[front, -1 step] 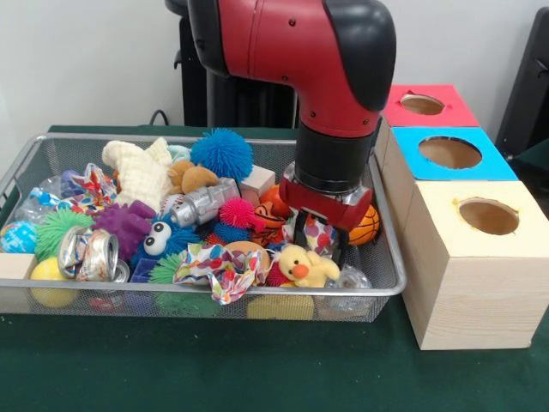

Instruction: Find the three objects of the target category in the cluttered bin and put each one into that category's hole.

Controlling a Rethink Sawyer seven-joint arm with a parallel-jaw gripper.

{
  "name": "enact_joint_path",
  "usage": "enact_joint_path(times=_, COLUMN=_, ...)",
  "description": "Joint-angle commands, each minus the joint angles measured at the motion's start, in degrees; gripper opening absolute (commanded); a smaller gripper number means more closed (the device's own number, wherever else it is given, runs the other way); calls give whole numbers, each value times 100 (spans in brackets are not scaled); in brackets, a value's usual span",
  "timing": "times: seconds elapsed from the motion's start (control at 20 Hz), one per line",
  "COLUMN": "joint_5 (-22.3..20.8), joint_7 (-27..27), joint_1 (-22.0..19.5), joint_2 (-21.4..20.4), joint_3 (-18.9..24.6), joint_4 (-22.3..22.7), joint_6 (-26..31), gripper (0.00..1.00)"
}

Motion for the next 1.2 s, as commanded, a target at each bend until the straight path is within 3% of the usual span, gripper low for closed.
enact_joint_path(times=0.05, joint_5=493, joint_7=949, joint_1=-260, joint_2=-167, joint_3=918, joint_4=913, joint_6=-75, gripper=100)
enact_joint_path(times=0.5, joint_5=669, joint_7=756, joint_1=-586, joint_2=-265, joint_3=1334, joint_4=1083, joint_6=-178, gripper=100)
enact_joint_path(times=0.65, joint_5=690, joint_7=783, joint_1=-542, joint_2=-253, joint_3=1294, joint_4=1033, joint_6=-167, gripper=100)
enact_joint_path(times=0.85, joint_5=714, joint_7=1078, joint_1=-289, joint_2=62, joint_3=998, joint_4=731, joint_6=-584, gripper=100)
enact_joint_path(times=1.2, joint_5=891, joint_7=1321, joint_1=-241, joint_2=306, joint_3=1106, joint_4=687, joint_6=-1413, gripper=100)
